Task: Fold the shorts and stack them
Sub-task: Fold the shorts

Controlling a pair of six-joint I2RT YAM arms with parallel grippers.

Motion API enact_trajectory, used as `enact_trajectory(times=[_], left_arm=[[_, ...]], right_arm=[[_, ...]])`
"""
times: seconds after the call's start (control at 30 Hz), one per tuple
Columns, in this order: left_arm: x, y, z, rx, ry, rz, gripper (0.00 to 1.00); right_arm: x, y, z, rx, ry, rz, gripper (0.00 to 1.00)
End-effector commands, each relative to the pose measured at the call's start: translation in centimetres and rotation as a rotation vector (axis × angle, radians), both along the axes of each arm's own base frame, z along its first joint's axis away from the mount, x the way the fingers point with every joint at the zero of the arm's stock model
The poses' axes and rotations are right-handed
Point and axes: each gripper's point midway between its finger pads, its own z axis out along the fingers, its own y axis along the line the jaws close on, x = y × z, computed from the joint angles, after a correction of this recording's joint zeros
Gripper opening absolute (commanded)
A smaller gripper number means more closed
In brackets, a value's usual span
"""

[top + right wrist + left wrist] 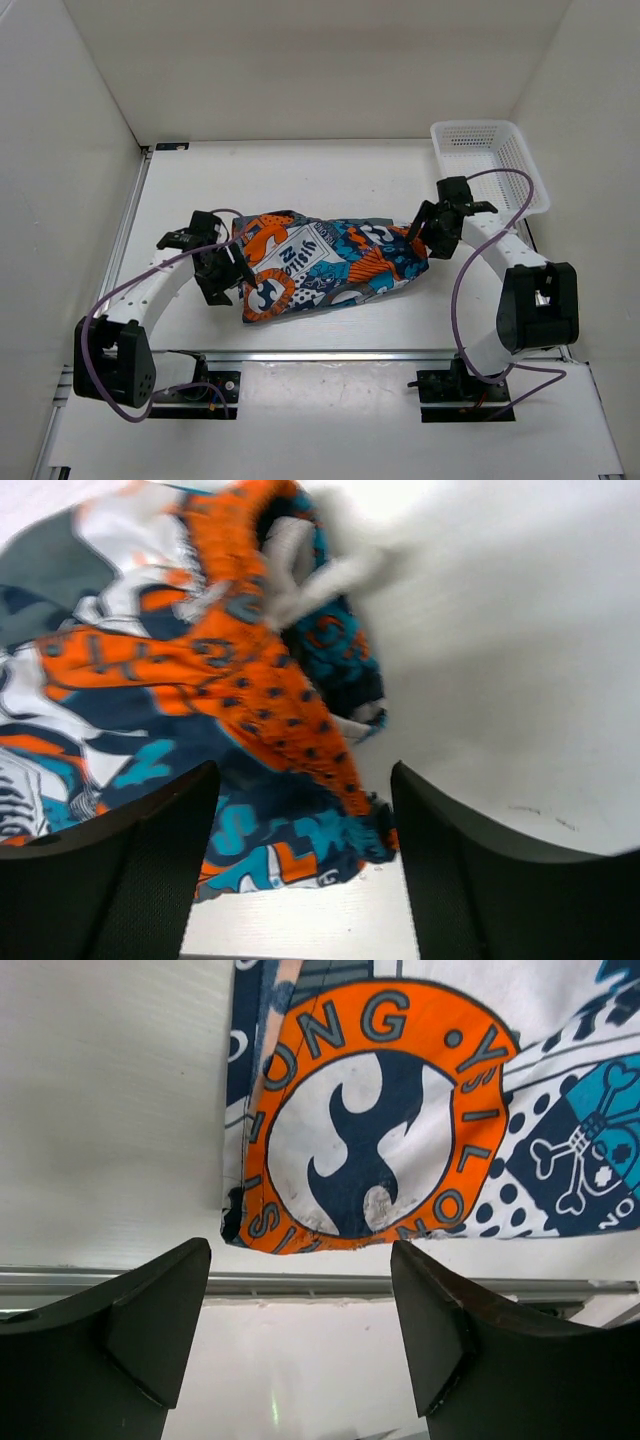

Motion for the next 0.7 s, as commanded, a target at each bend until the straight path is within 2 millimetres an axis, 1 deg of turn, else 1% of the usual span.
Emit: enact_trajectory(times=[0.0, 0.03, 0.07, 0.1, 0.13, 0.17, 0.2, 0.23, 0.27, 0.3, 0.33, 0.37, 0.4, 0.43, 0.47, 0.5, 0.53, 0.57, 0.63, 0.67], left_arm=[[1.5, 0.2, 1.1, 0.014, -0.081, 0.017, 0.84], [1.5, 0.2, 1.1, 0.014, -0.081, 0.017, 0.84], [1.9, 0.3, 0.8, 0.022, -0.079, 0.029, 0.83], [1.8, 0.3, 0.2, 0.028, -0.054, 0.028, 0.81], [2.0, 0.1, 0.0, 0.020, -0.049, 0.026, 0.77], [2.7, -0.1, 0.6, 0.016, -0.066, 0.026, 0.74], [3.0, -0.3, 0.8, 0.015, -0.070, 0.017, 0.72], [3.4, -0.3, 0.9, 0.023, -0.074, 0.019, 0.68], [4.2, -0.4, 1.7, 0.018, -0.100, 0.020, 0.66], [4.4, -0.7, 1.8, 0.017, -0.101, 0.011, 0.65], [4.7, -0.6, 1.7, 0.030, -0.102, 0.005, 0.65], [5.3, -0.7, 2.4, 0.025, -0.124, 0.006, 0.63], [5.5, -0.7, 2.4, 0.028, -0.124, -0.003, 0.63], [5.8, -0.8, 2.4, 0.029, -0.122, -0.003, 0.63], [6.1, -0.7, 2.7, 0.036, -0.135, 0.001, 0.63], [6.7, -0.8, 3.1, 0.034, -0.144, 0.001, 0.63], [7.0, -0.7, 3.1, 0.043, -0.145, 0.004, 0.63], [7.3, -0.7, 3.4, 0.041, -0.156, 0.005, 0.63], [8.2, -0.7, 3.4, 0.053, -0.155, -0.001, 0.63], [8.5, -0.8, 3.4, 0.053, -0.154, -0.001, 0.63]], right_arm=[[1.5, 1.1, 1.8, 0.048, -0.065, 0.028, 0.77], [1.2, 1.1, 1.5, 0.047, -0.056, 0.028, 0.80], [0.9, 1.2, 1.2, 0.054, -0.044, 0.032, 0.80], [0.5, 1.2, 0.8, 0.052, -0.033, 0.032, 0.82], [0.2, 1.1, 0.2, 0.051, -0.024, 0.031, 0.82], [0.2, 1.1, -0.3, 0.050, -0.018, 0.031, 0.82], [0.4, 1.3, -0.1, 0.065, -0.024, 0.028, 0.82], [0.1, 1.3, -0.9, 0.063, -0.009, 0.027, 0.82], [0.1, 1.5, -1.5, 0.069, 0.001, 0.031, 0.80], [0.3, 1.3, -1.8, 0.059, 0.000, 0.026, 0.80], [0.2, 1.3, -2.3, 0.057, 0.010, 0.026, 0.77], [0.4, 1.3, -3.1, 0.055, 0.022, 0.025, 0.71], [0.1, 1.4, -3.7, 0.061, 0.037, 0.029, 0.69], [-0.3, 2.1, -4.5, 0.079, 0.065, 0.038, 0.66], [-0.4, 3.1, -4.5, 0.086, 0.058, 0.055, 0.59], [-0.9, 3.9, -5.1, 0.097, 0.078, 0.068, 0.58], [-1.4, 5.4, -5.4, 0.098, 0.085, 0.105, 0.58], [-1.7, 6.2, -5.4, 0.101, 0.088, 0.118, 0.58], [-2.1, 7.4, -5.2, 0.088, 0.087, 0.142, 0.58], [-2.1, 7.3, -5.2, 0.084, 0.087, 0.131, 0.58]])
